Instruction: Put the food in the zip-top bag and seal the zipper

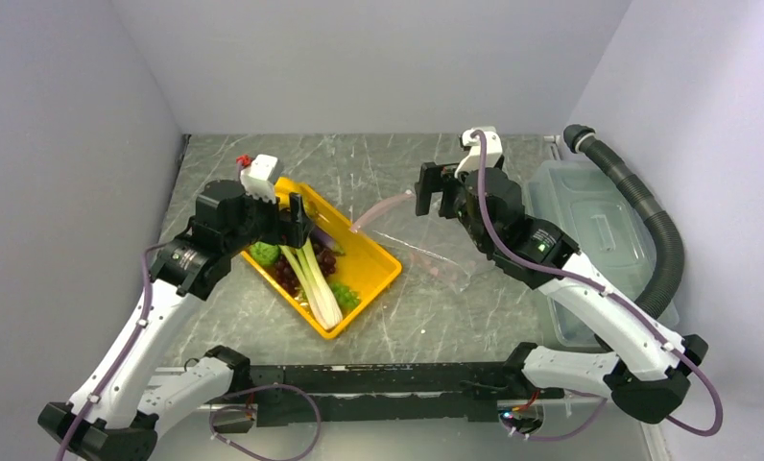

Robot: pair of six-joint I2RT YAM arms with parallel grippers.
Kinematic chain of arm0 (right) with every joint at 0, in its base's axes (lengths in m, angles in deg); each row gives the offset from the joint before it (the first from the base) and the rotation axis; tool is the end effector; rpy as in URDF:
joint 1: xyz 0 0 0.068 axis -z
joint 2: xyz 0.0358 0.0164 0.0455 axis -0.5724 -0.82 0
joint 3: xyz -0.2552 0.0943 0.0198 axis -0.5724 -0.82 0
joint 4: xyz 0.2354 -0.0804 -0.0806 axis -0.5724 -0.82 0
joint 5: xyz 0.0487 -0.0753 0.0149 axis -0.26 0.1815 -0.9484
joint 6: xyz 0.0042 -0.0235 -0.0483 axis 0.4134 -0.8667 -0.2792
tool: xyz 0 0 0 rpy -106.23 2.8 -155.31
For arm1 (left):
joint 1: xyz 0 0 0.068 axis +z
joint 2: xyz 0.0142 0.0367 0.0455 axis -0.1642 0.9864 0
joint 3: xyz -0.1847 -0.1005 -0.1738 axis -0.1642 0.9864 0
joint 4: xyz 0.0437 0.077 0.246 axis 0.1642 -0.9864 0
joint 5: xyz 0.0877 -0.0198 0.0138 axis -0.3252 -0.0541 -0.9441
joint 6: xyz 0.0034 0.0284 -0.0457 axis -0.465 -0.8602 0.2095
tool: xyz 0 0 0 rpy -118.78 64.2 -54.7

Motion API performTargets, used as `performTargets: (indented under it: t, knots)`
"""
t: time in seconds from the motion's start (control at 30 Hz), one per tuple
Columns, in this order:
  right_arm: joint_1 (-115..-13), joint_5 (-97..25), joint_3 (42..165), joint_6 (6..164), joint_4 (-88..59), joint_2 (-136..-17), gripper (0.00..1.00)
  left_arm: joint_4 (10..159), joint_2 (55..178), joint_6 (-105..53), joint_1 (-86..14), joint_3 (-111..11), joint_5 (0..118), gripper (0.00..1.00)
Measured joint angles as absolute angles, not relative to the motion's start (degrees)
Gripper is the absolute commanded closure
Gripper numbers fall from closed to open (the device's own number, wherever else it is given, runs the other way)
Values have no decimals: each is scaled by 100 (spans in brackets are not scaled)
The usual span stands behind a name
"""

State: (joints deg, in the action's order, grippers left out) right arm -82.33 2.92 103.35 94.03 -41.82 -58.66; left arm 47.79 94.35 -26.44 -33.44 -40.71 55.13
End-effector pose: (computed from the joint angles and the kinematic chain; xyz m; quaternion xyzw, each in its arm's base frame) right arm 0.1672 0.1549 0.4313 -0.0514 0.7826 0.1234 0.6080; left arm 0.1743 -0.0808 0.3793 0.1122 0.8360 -0.1960 0.5002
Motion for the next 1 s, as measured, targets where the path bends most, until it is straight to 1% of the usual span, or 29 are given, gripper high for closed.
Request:
performTargets:
  t: [0.23, 0.3, 0.47, 0.73, 1.0]
  knots:
    - [-8233, -38, 10313, 9317, -4514, -5693, 0, 4772, 9044, -2626, -3344, -3809, 5108, 0]
    - [-8238, -165, 10282, 9252, -4527, -5593, 0, 4774, 8994, -2622, -3344, -3805, 4966, 2]
    - [-8238, -363, 10289, 9092, -4617, -5551, 1, 4763, 8974, -2480, -3344, -3805, 4533, 4]
    - [-8238, -722, 10363, 8950, -4956, -6052, 2, 4359, 9090, -1918, -3344, -3805, 3980, 4]
    - [-8238, -1111, 10641, 8937, -5124, -6655, 5, 3576, 9249, -980, -3344, -3805, 3585, 4]
